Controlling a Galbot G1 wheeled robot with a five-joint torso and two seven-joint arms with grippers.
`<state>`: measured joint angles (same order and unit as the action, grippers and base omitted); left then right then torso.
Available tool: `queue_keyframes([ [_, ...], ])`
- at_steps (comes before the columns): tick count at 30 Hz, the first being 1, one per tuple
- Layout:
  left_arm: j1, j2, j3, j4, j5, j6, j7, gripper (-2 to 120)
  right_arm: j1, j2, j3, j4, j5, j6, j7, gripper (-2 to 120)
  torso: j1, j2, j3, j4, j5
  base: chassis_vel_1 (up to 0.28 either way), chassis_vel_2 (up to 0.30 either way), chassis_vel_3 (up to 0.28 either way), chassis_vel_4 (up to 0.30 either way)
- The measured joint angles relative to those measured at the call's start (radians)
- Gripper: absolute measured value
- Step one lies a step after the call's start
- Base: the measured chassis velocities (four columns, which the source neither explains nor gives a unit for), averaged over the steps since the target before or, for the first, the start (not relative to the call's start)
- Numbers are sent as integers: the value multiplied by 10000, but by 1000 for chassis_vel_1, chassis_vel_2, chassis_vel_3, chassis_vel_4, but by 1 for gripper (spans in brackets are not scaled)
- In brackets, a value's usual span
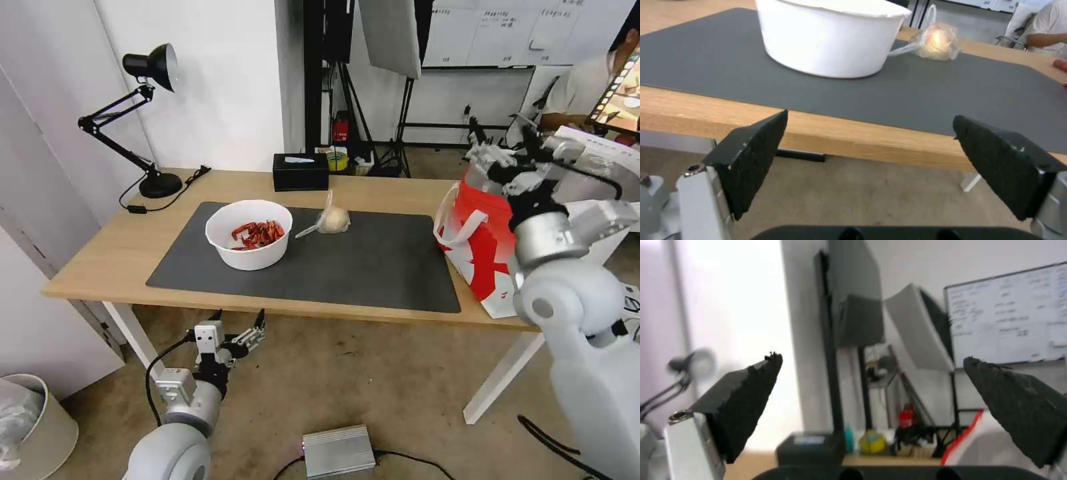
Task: Pick up the trash from the table and place it into the takeout bag.
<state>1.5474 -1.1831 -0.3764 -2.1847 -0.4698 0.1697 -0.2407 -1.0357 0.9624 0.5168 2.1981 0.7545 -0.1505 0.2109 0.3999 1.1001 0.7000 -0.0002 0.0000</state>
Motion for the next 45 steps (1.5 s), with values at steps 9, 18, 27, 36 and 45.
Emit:
queue_keyframes([
  [9,180,-58,-345,-134,29,-134,15,100,-1877,-618,-97,853,-271,-1179,-206,100,0,0,0,0,-1,0,0,0,0],
  [18,199,28,-453,-134,31,-135,55,100,-3160,-671,-255,1130,-286,-2331,-373,100,0,0,0,2,-1,0,0,0,0],
  [27,191,114,-500,-70,7,-135,75,100,-3970,-505,-575,1124,-486,-3106,230,100,0,0,0,2,-1,0,0,0,0],
  [36,161,206,-544,-32,0,93,91,100,-4595,-322,-828,1108,-468,-3568,956,100,0,-1,0,2,-1,0,0,0,0],
  [45,145,227,-540,44,-2,104,92,100,-4776,-192,-1011,1168,-294,-3881,1606,100,0,-1,0,2,-1,0,0,0,0],
])
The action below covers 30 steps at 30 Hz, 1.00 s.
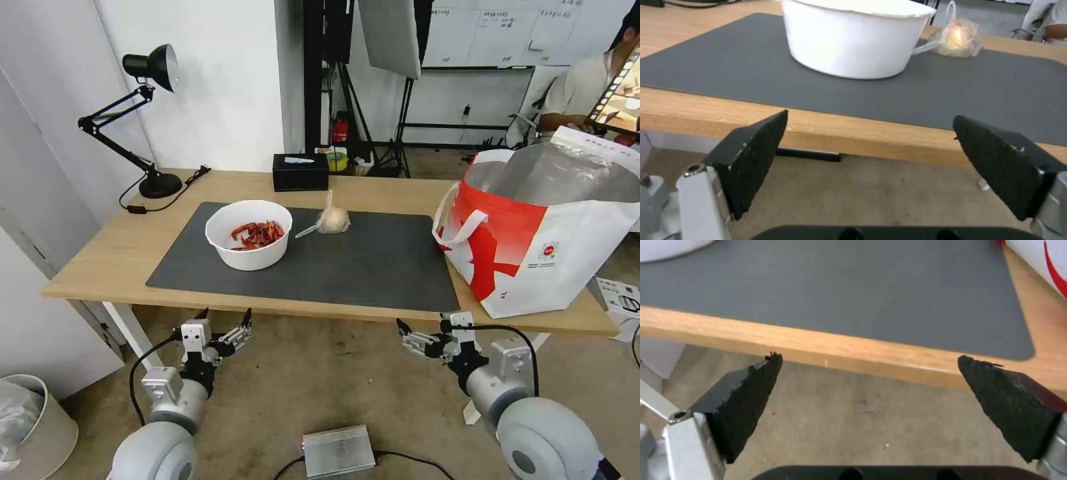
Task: Pick up the trash from the table and place it into the takeout bag.
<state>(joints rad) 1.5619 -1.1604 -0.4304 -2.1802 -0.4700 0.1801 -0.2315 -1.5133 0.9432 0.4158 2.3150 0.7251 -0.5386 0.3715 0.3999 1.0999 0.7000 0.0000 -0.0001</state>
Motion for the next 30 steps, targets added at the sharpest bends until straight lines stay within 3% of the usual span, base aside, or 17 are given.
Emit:
queue_keyframes([
  [18,73,21,46,-48,55,14,0,100,-203,-20,63,71,23,-163,248,100,0,0,0,0,0,0,0,0,0],
  [30,51,-10,58,2,88,14,-1,100,338,-9,-123,1,41,372,122,100,1,1,1,-1,1,0,0,0,0],
])
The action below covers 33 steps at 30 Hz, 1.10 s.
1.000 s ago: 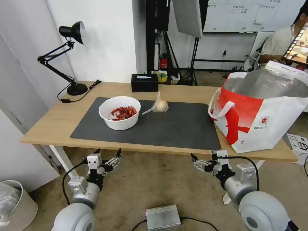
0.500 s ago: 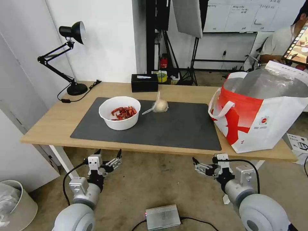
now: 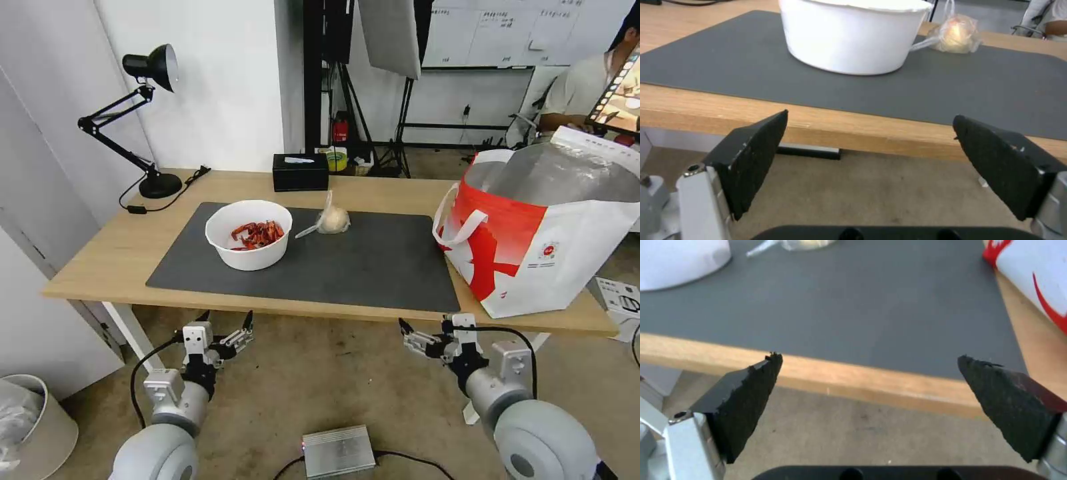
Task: Pick up the trash from the table and place it into the takeout bag.
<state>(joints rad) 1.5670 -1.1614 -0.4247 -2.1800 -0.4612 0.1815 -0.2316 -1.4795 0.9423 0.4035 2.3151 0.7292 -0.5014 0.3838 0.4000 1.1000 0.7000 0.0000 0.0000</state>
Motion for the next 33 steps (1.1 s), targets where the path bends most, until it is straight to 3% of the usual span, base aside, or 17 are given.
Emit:
queue_keyframes([
  [10,-50,6,-3,41,-9,-13,-11,100,737,-129,-239,-232,297,315,-394,100,0,0,0,1,0,0,0,0,0],
  [13,-316,128,211,187,-88,-16,-20,100,1209,-120,-385,-598,473,1416,-1215,100,0,0,0,-1,-2,0,0,0,0],
  [18,-388,185,298,290,-141,-16,-17,100,1984,-60,-747,-1280,628,1984,-1792,100,0,0,1,-2,2,0,0,0,0],
  [23,-386,186,295,309,-148,-16,-23,100,4016,67,-1669,-2587,746,2124,-1934,100,1,-1,1,3,0,0,0,0,0],
  [26,-378,162,283,308,-149,-16,-33,100,5985,406,-2593,-4133,813,2284,-2073,100,1,-1,1,1,-2,0,0,0,0],
  [33,-324,124,226,319,-145,-20,-42,100,7951,1122,-3748,-6392,578,2598,-2213,100,1,-1,2,1,0,0,0,0,0],
])
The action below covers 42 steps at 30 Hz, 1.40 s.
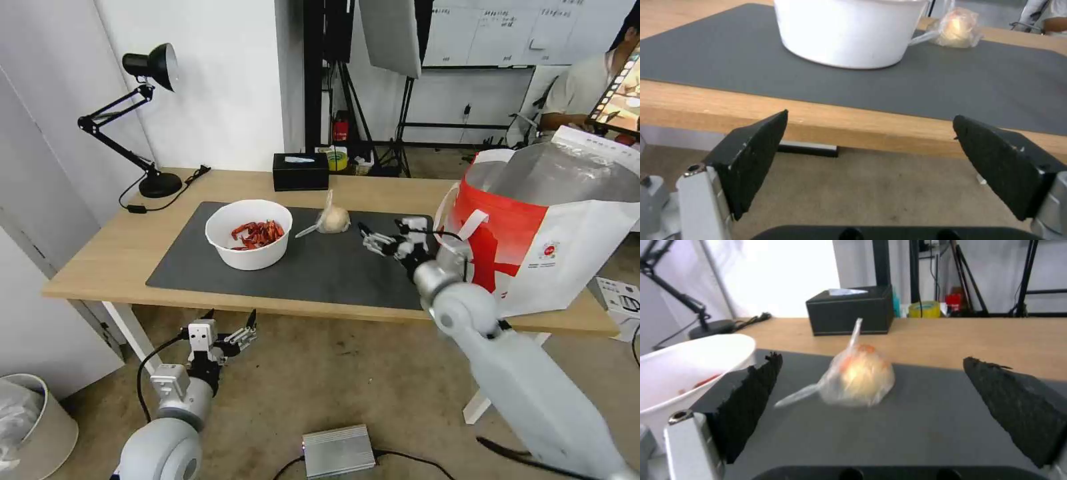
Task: Pick up the trash from the table and place it into the takeout bag.
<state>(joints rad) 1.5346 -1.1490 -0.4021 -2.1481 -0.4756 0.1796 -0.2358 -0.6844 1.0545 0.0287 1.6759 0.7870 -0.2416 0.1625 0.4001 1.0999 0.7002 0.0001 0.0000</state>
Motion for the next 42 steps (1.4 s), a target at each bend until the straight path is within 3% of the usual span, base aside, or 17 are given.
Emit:
queue_keyframes([
  [3,2,-22,-3,31,7,-8,-4,100,1184,448,-562,-1328,-245,36,-59,100,0,0,0,0,-2,0,0,0,0],
  [7,-16,-24,16,55,9,-10,-4,100,1661,630,-806,-1851,-296,-52,-65,100,0,0,-1,0,-1,0,0,0,0],
  [12,-42,-25,47,68,12,-15,-3,100,2593,1068,-1247,-2787,-310,-837,28,100,0,-1,-1,-1,-1,0,0,0,0],
  [19,-44,-19,56,59,16,-18,-4,100,3413,1713,-1506,-3855,-318,-1690,333,100,-1,1,-1,-1,-1,0,0,0,0],
  [42,-8,-110,101,-35,16,-35,0,100,5288,3807,-1886,-7772,-1382,-2302,-75,100,0,1,-2,0,-2,0,0,0,0],
])
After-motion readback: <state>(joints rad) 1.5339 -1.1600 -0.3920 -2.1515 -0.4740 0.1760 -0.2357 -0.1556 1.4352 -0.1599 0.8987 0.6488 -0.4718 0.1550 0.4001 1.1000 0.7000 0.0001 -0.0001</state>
